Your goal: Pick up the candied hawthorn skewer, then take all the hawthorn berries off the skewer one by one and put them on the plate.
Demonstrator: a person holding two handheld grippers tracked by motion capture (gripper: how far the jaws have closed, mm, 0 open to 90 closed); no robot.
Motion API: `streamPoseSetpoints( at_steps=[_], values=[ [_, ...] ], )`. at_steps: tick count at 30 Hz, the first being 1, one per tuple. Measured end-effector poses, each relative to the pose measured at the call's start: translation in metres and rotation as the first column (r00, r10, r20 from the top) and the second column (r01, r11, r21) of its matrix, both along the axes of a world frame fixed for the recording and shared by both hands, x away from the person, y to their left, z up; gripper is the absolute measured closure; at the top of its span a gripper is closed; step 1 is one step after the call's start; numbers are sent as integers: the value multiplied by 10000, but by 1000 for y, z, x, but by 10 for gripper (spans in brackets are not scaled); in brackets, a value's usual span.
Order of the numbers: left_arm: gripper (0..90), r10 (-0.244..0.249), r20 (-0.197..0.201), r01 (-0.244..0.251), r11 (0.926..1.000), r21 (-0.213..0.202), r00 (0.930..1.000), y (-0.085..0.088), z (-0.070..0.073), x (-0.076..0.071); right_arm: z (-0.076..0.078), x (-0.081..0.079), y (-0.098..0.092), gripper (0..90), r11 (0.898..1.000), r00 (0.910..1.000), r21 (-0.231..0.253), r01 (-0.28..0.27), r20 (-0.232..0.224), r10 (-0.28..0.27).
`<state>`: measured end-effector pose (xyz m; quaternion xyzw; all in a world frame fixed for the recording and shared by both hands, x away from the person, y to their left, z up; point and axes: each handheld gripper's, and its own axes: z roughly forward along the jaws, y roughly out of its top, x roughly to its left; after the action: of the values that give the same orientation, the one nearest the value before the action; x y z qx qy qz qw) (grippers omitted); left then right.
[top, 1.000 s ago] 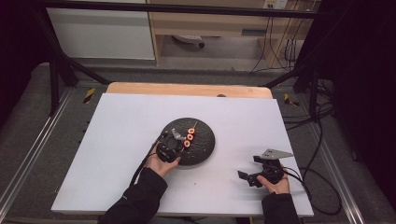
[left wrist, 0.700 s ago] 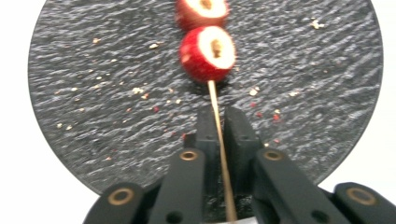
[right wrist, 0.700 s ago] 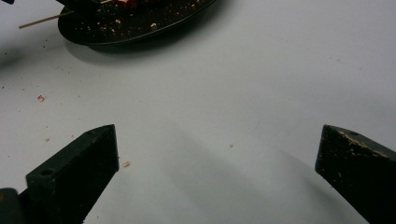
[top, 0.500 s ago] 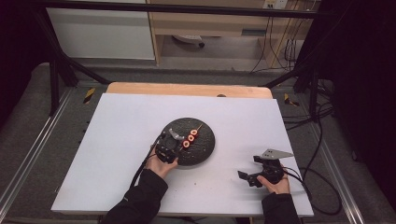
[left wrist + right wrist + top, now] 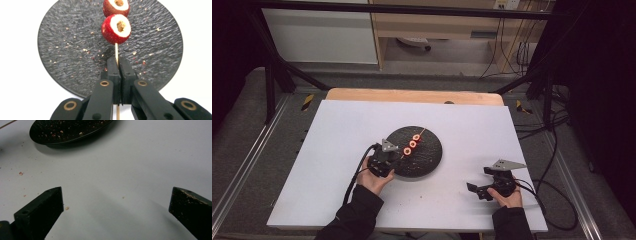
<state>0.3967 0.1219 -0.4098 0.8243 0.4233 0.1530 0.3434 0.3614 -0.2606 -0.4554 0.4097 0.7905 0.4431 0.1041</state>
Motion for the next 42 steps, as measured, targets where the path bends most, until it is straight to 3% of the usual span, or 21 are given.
streamPoseSetpoints(
  at_steps=[1, 8, 17, 23, 27, 33, 36, 42],
  values=[
    [883, -85, 222, 88, 9999, -124, 9997, 5, 2, -4, 0, 0, 0, 7, 10000, 10000, 7, 10, 17, -10],
    [883, -164, 741, 216, 9973, -702, 9971, 23, 2, -17, 0, 0, 0, 7, 9999, 10000, 86, 56, -26, -56],
    [883, -197, 1296, 407, 9860, -1617, 9914, 49, -2, -32, 2, 0, 4, 6, 9998, 9999, 197, 103, -57, -102],
    [883, -260, 1587, 553, 9816, -1827, 9870, 62, -6, -44, 4, -1, 9, 6, 9996, 10000, 276, 57, 34, -58],
    [883, -403, 1731, 770, 9744, -2110, 9841, 73, -10, -52, 7, -1, 15, 6, 9992, 9999, 379, 154, 29, -156],
    [883, -588, 1788, 977, 9713, -2170, 9821, 79, -13, -59, 11, -2, 25, 6, 9980, 9999, 617, 145, 46, -149],
    [882, -734, 1766, 1138, 9663, -2310, 9815, 80, -15, -63, 12, -2, 30, 6, 9983, 9999, 554, 151, 69, -155],
    [882, -916, 1886, 1318, 9681, -2132, 9778, 76, -18, -68, 20, -4, 47, 7, 9981, 9999, 621, 59, 127, -67]
  ],
)
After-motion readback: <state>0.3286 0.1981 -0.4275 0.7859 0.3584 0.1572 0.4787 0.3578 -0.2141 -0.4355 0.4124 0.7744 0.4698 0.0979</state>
